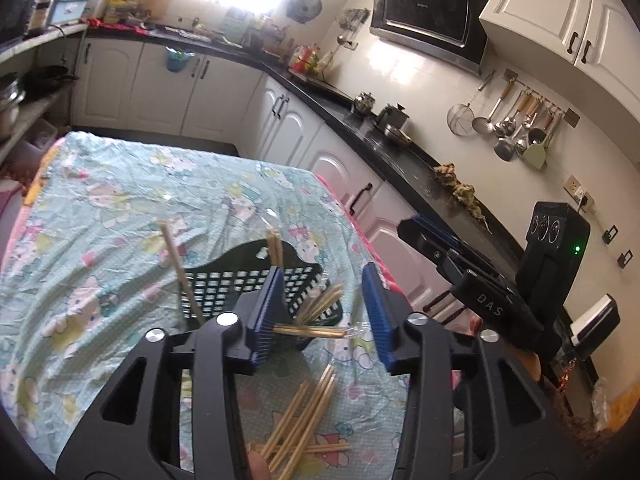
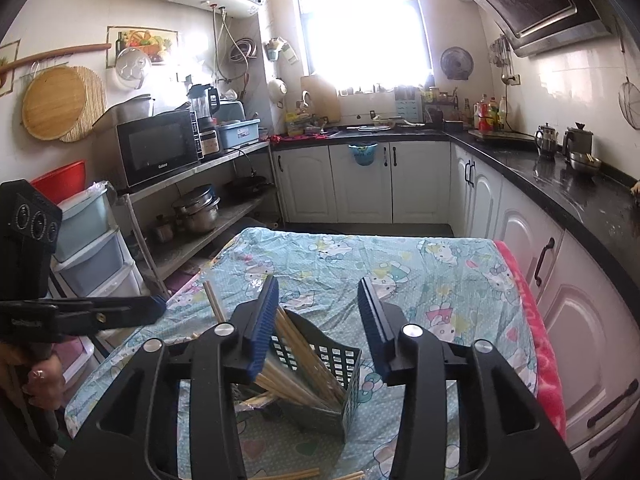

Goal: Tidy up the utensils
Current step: 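Lower the chopsticks into the caddy and open both tools, then withdraw both open tools from the caddy toward the chopstick pile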

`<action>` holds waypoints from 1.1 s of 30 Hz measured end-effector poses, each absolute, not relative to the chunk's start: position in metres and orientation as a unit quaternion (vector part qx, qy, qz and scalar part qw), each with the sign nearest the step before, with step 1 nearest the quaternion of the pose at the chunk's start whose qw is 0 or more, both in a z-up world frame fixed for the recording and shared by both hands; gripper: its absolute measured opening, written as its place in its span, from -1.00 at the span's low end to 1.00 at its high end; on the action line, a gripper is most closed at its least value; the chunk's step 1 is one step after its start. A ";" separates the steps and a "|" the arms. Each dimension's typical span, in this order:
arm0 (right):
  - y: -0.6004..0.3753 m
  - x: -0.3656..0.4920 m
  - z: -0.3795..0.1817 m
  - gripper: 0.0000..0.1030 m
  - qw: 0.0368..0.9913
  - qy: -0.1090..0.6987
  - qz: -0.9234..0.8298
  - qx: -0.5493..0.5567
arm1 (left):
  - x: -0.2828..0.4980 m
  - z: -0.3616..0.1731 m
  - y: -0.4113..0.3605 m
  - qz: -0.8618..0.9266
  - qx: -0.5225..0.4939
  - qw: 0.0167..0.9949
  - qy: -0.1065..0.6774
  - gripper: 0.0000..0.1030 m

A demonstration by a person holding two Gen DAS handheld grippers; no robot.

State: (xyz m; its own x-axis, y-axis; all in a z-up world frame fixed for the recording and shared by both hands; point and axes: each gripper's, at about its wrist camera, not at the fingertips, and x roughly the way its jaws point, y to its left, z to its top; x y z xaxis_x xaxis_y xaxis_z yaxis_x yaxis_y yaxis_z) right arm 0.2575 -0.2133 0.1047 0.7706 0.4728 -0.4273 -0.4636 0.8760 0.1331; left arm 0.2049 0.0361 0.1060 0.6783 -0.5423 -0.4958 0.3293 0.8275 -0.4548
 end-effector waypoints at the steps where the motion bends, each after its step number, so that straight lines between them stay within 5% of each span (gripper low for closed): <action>1: -0.214 0.257 0.104 -0.07 0.941 0.229 0.248 0.011 | 0.201 0.108 0.040 -0.235 -0.164 0.905 0.314 -0.18; 16: -0.211 0.222 0.080 0.40 0.944 0.223 0.240 -0.039 | 0.151 0.103 0.071 -0.152 -0.144 0.937 0.280 0.63; 33: -0.216 0.207 0.004 0.42 0.917 0.312 0.244 -0.049 | 0.112 0.025 0.076 -0.129 -0.165 0.917 0.339 0.70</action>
State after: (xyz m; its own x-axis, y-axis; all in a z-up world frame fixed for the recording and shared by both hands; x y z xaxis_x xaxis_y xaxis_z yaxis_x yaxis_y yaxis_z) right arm 0.2066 -0.2164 0.0035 0.6863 0.4174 -0.5956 -0.4784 0.8759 0.0626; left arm 0.1117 0.0759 0.0251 0.7374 -0.3491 -0.5783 0.1250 0.9118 -0.3910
